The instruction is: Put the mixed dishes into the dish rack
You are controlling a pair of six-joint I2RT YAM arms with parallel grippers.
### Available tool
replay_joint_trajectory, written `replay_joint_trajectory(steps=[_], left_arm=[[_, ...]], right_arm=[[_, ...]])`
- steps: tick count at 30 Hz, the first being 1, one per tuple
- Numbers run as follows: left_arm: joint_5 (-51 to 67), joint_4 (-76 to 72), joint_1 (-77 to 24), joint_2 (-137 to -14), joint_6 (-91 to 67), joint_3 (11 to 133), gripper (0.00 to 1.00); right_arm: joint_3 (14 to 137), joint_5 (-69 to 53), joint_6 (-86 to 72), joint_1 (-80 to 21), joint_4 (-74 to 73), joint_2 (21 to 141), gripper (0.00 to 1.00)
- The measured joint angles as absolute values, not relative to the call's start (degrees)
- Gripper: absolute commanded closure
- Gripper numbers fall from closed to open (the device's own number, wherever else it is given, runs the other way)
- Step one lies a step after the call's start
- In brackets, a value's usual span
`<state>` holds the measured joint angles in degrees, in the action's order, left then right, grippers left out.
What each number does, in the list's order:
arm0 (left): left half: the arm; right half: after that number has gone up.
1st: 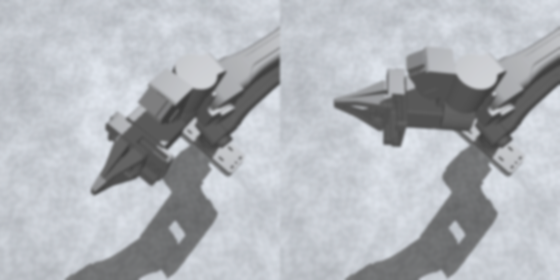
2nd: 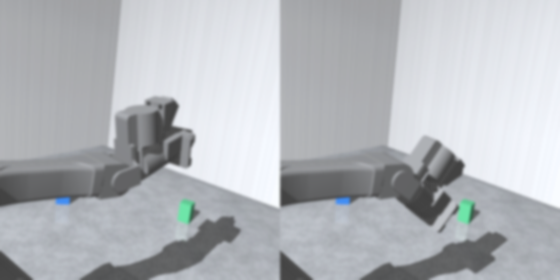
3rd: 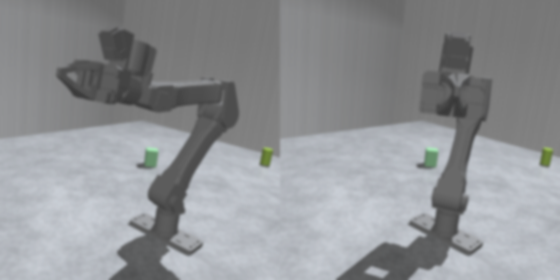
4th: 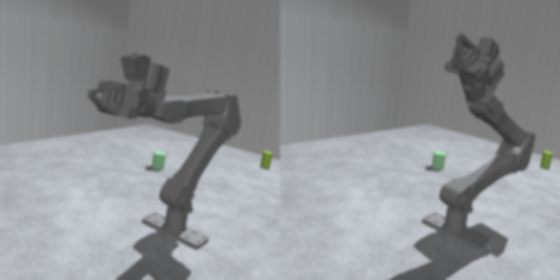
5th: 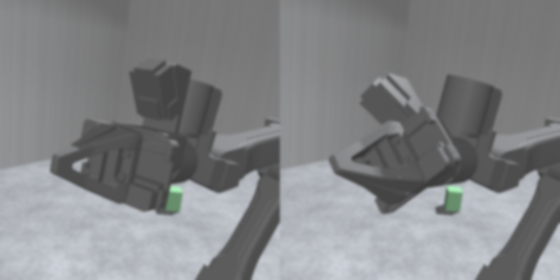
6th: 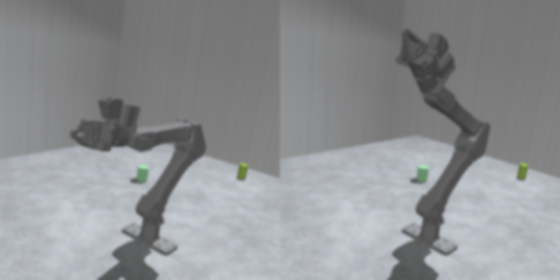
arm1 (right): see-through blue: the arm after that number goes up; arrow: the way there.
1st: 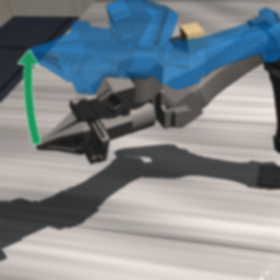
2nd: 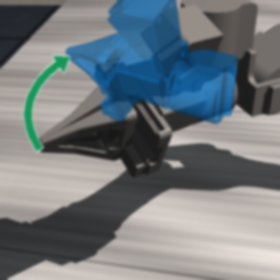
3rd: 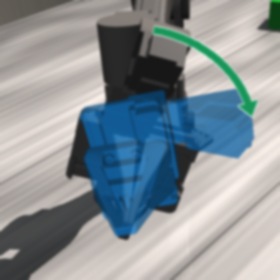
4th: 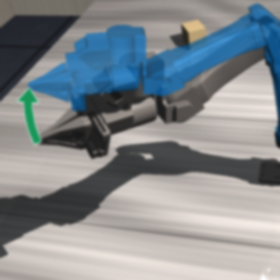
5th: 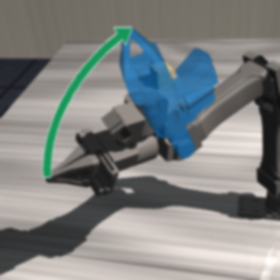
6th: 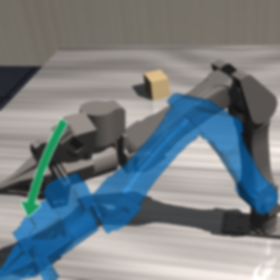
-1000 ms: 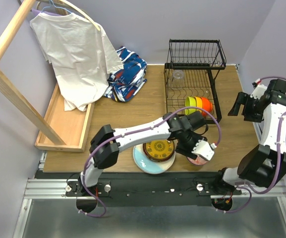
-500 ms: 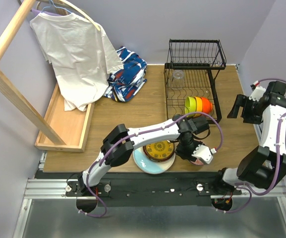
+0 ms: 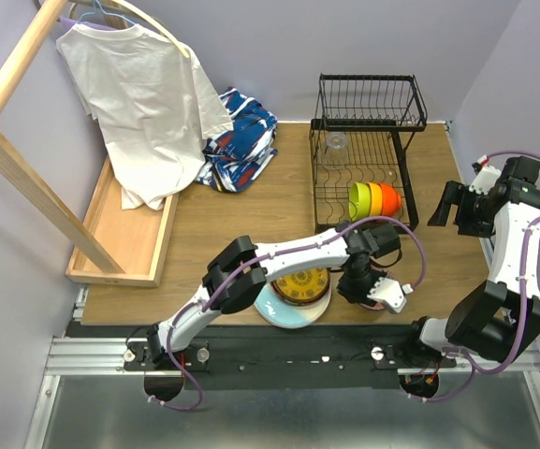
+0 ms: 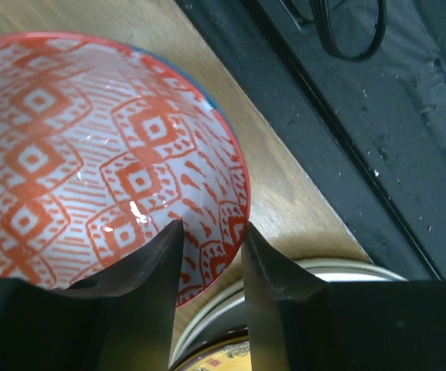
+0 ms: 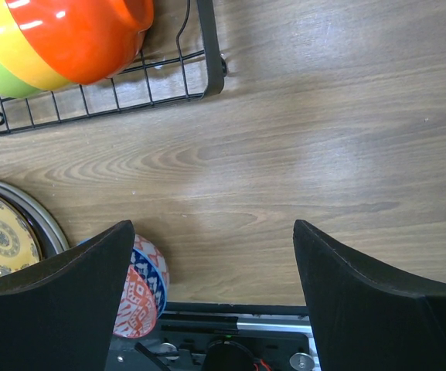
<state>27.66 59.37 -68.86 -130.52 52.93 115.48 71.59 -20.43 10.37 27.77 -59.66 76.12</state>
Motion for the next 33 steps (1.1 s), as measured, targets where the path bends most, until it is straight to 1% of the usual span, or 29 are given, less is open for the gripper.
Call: replay_joint_trajectory(steps=[12,13,14,20,26,28,29,32,33], left_arm=[[30.3,60.8,-69.4,-131.6,49.7,119.4,0.60],[30.5,60.8,-69.4,-131.6,49.3,119.4,0.62],[31.0,60.8,-69.4,-131.6,48.4,119.4,0.67],[33.0,60.2,-69.4,-131.6,44.9,119.3,0.75],[34.4,59.0,-69.5,-131.6,42.2,119.3,0.76],[34.5,58.6,-69.5,-131.6,41.3,119.3,0.80],[34.5,58.4,-69.5,-131.6,40.9,119.3,0.86],[34.7,57.8,-69.6,-131.6,39.9,119.6,0.98],[34.8,57.4,-69.7,-131.6,39.8,120.0,1.00]], right_arm=[[71.6,-20.4,10.6,27.8,-59.6,76.2,0.09],[71.6,-20.4,10.6,27.8,-59.6,76.2,0.09],[71.6,-20.4,10.6,27.8,-59.6,76.3,0.09],[71.6,-20.5,10.5,27.8,-59.6,76.5,0.09],[71.6,-20.5,10.5,27.8,-59.6,76.6,0.09],[71.6,-20.5,10.5,27.8,-59.6,76.6,0.09],[71.6,-20.5,10.5,27.8,-59.6,76.6,0.09],[71.6,-20.5,10.2,27.8,-59.6,76.6,0.09],[71.6,-20.5,10.1,27.8,-59.6,76.6,0.09]])
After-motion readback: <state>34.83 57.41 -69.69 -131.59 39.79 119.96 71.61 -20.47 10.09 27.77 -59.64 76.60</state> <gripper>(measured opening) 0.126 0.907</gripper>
